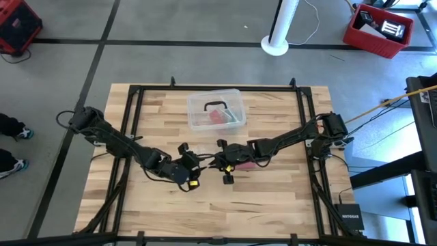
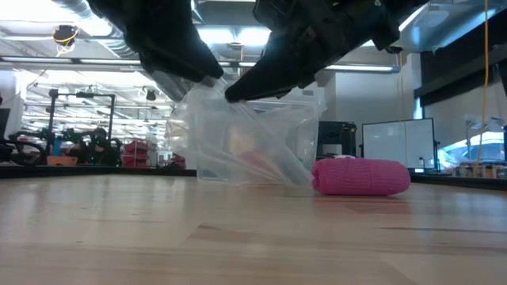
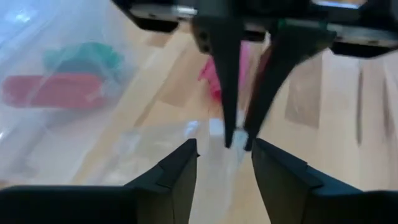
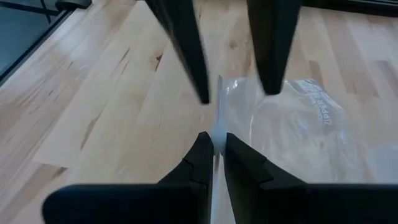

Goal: Roll bandage
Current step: Open the transparent zip bag

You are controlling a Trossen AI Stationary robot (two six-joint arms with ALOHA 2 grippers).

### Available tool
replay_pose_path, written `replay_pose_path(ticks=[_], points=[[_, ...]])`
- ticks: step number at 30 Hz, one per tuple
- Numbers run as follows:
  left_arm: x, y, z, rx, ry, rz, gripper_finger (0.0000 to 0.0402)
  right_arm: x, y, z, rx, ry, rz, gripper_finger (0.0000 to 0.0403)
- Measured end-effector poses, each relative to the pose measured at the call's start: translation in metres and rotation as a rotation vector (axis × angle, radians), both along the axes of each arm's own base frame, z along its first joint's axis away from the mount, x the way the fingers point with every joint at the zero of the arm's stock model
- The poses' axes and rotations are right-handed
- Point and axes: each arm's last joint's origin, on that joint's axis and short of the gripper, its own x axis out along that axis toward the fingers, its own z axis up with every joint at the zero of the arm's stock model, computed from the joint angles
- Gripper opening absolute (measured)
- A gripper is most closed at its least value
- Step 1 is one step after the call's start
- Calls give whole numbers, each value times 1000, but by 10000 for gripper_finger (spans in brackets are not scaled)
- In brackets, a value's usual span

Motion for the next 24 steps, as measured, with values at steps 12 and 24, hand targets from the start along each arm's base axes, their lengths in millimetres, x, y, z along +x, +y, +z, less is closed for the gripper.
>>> replay_pose_path(ticks=[12, 24], points=[[8, 11, 0, -34, 7, -36, 56, 2, 0, 3, -1, -42, -1, 33], [5, 9, 3, 34, 20, -25, 2, 2, -2, 3, -27, -31, -45, 33]])
